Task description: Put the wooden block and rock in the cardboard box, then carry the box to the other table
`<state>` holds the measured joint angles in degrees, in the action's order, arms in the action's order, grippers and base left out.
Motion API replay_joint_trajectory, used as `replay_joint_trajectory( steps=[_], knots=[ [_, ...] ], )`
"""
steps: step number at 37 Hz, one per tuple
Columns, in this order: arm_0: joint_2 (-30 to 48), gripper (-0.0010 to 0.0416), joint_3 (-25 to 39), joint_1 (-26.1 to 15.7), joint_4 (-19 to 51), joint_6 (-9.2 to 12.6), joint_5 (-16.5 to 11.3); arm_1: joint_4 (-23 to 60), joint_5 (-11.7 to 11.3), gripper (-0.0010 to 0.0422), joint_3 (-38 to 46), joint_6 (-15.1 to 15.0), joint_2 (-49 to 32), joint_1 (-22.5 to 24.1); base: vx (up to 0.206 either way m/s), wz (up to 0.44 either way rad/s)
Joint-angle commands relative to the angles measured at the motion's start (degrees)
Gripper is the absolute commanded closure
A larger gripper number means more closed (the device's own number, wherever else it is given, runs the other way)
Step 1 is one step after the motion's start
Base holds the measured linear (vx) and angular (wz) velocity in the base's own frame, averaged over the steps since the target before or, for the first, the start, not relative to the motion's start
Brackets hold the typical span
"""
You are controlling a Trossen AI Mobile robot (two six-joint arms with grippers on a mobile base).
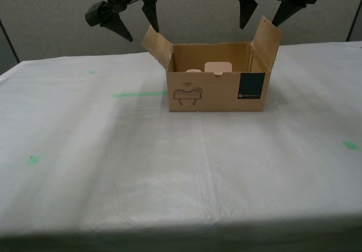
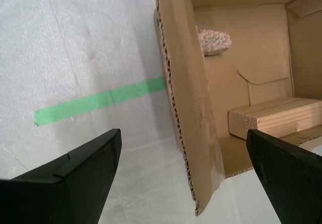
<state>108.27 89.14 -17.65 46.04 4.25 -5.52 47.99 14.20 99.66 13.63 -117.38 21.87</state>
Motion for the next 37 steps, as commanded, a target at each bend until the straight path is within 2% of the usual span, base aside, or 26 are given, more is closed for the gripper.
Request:
replay_joint_trajectory(
  steps=[1,7,16,18,22,24,34,37],
  knots=[
    [-0.9,0.0014,0.04,-0.07,0.15,1.7,2.03,0.44,0.2,0.0073,1.57,0.24,0.09,0.0,0.0,0.0],
    [-2.95,0.0014,0.04,-0.04,0.72,4.7,4.35,2.71,0.15,0.0073,4.0,-0.13,0.33,0.07,0.0,0.0],
    [-6.45,0.0014,0.04,-0.04,4.09,4.96,4.37,5.55,-0.59,0.0073,4.37,-2.27,3.1,0.09,0.0,0.0],
    [-7.13,0.0014,0.04,-0.07,4.85,5.01,4.37,6.47,-1.81,0.0073,4.35,-2.29,4.17,0.09,0.0,0.0],
    [-8.55,0.0014,0.04,-0.07,7.13,5.03,4.37,7.76,-5.81,0.0073,4.28,-3.28,6.45,0.42,0.0,0.0],
    [-9.14,0.0013,0.04,-0.07,8.09,5.38,4.37,8.44,-6.34,0.0073,4.28,-3.56,7.54,0.55,0.0,0.0],
    [-13.07,0.0013,0.04,-0.13,10.51,11.56,5.2,11.19,-6.34,0.0073,4.11,-3.76,13.86,0.72,0.0,0.0],
    [-14.64,0.0013,0.04,-0.15,11.91,12.22,5.25,11.1,-6.34,0.0073,3.23,-3.74,16.28,0.74,0.0,0.0]
  ],
)
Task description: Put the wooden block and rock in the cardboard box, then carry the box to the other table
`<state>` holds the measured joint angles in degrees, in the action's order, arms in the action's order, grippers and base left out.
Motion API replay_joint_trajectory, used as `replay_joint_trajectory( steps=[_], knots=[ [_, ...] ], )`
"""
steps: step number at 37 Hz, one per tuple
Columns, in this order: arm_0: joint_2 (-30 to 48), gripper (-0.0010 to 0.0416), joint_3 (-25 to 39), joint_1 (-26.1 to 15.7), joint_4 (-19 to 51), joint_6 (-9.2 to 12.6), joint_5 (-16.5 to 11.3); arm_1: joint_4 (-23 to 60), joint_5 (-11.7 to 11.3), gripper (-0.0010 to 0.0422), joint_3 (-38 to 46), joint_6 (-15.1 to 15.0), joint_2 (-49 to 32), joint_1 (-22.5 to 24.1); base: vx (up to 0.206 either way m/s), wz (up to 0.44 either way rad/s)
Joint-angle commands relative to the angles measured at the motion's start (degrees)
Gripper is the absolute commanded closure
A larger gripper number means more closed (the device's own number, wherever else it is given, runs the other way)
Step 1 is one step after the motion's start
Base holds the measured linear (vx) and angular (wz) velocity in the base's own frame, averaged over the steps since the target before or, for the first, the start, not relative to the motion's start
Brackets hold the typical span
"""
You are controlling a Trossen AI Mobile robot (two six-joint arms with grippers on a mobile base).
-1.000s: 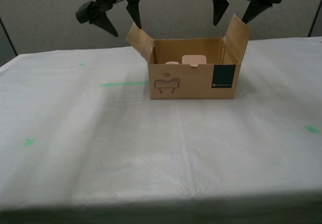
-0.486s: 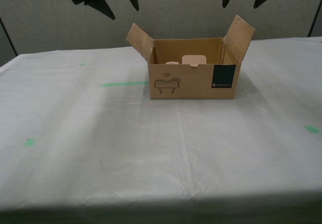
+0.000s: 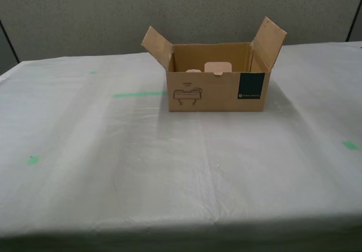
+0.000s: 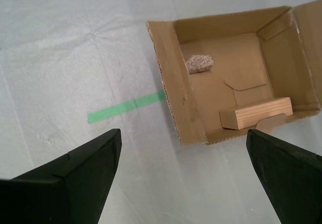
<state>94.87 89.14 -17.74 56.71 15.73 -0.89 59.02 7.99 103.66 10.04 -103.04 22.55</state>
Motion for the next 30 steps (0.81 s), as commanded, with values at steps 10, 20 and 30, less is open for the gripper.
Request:
replay_joint_trajectory(
  steps=[10,20,30],
  knots=[
    [-5.84,0.0013,0.04,-0.7,6.49,0.98,0.61,-0.28,-0.31,0.0073,-8.35,0.02,9.03,0.07,0.0,0.0],
    [-9.92,0.0013,0.02,-1.64,10.27,6.38,0.61,-4.31,-3.19,0.0073,-21.9,1.44,18.84,0.07,0.0,0.0],
    [-12.48,0.0011,0.0,-2.64,13.64,7.54,0.61,-6.88,-2.82,0.0073,-32.52,2.86,28.81,0.07,0.0,0.0]
  ],
)
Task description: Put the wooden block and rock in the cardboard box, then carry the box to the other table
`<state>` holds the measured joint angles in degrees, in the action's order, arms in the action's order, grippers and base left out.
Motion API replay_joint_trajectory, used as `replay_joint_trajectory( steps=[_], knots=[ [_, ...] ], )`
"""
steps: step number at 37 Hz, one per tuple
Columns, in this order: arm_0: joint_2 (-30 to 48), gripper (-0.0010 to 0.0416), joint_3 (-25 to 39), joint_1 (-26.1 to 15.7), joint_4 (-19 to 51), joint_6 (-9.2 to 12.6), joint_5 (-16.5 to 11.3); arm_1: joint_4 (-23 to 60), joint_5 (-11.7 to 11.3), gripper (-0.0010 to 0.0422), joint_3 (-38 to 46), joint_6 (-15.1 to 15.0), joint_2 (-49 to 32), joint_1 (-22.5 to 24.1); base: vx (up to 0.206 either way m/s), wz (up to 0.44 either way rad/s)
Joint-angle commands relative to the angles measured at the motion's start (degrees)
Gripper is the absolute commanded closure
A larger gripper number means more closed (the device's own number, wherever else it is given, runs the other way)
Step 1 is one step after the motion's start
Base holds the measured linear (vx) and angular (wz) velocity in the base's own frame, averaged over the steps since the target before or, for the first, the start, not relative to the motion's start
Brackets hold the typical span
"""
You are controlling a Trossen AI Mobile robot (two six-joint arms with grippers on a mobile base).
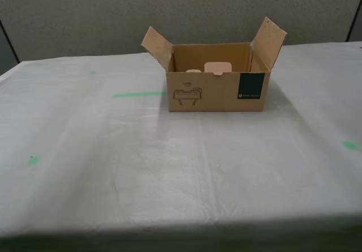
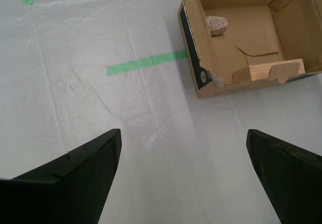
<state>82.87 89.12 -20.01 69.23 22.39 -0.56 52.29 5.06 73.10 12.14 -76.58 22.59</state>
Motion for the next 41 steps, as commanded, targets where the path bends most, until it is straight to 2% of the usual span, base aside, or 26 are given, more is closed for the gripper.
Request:
replay_joint_trajectory(
  steps=[1,3,7,12,15,18,21,32,41],
  knots=[
    [-0.66,0.001,0.0,-0.48,1.49,1.46,0.26,-0.17,0.11,0.0073,-2.51,0.9,2.95,0.02,0.0,0.0],
    [-1.03,0.0006,-0.07,-0.92,2.23,2.27,0.26,-0.13,0.11,0.0073,-3.3,0.98,3.98,0.02,0.0,0.0],
    [-2.56,0.0007,-2.36,-1.62,2.36,2.32,0.28,-0.07,0.63,0.0073,-3.91,1.01,5.38,0.02,0.0,0.0],
    [-5.79,0.0006,-8.17,-1.86,1.95,0.7,0.44,-0.09,2.6,0.0073,-3.82,1.03,6.43,0.02,0.0,0.0],
    [-7.85,0.0005,-11.8,-1.86,1.64,-1.09,0.79,-0.15,4.04,0.0073,-3.82,1.01,6.56,0.02,0.0,0.0],
    [-9.68,0.0005,-14.75,-1.86,1.46,-3.89,1.09,-0.13,4.02,0.0073,-3.87,0.98,6.54,0.02,0.0,0.0],
    [-11.8,0.0006,-17.44,-1.86,0.98,-5.73,1.09,-0.13,4.02,0.0073,-3.87,0.92,6.54,0.02,0.0,0.0],
    [-18.34,0.0006,-23.06,-1.86,-1.97,-9.44,1.07,-0.07,4.02,0.0073,-3.87,-0.17,6.56,0.04,0.0,0.0],
    [-19.21,0.0007,-22.62,-1.86,-2.1,-9.38,1.05,0.83,4.63,0.0073,-3.91,-0.15,6.8,0.04,0.0,0.0]
  ],
)
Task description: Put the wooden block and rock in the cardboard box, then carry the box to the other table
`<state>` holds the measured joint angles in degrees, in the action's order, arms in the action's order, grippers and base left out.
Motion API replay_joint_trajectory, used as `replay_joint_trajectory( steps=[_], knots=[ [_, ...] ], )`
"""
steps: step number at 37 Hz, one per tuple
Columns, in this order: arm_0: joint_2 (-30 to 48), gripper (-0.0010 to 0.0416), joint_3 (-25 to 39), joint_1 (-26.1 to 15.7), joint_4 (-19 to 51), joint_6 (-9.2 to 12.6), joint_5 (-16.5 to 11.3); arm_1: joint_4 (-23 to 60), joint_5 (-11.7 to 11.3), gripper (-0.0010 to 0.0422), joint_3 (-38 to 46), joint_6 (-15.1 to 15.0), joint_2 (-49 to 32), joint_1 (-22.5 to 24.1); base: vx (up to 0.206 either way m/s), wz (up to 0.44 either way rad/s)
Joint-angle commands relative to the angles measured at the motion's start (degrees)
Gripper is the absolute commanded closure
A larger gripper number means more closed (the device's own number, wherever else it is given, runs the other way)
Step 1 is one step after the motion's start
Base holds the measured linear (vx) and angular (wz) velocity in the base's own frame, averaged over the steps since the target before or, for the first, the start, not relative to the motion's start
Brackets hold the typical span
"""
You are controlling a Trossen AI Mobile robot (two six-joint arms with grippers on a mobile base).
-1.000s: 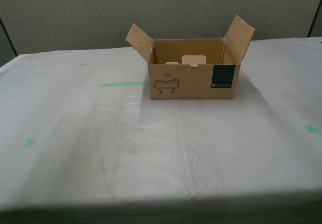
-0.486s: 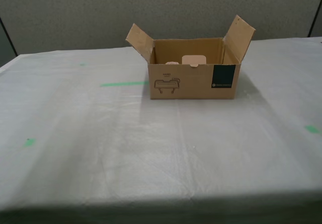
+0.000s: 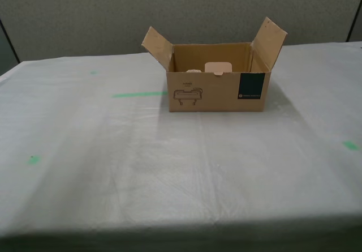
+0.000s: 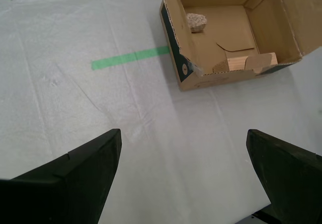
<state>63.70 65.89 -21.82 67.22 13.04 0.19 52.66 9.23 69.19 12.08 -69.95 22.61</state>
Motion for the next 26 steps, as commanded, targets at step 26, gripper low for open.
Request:
replay_joint_trajectory(
  steps=[26],
  knots=[
    [-0.04,0.0007,1.97,-0.04,-0.2,0.04,0.28,-2.49,0.31,0.0073,-10.32,2.12,6.34,0.07,0.0,0.0]
  ],
)
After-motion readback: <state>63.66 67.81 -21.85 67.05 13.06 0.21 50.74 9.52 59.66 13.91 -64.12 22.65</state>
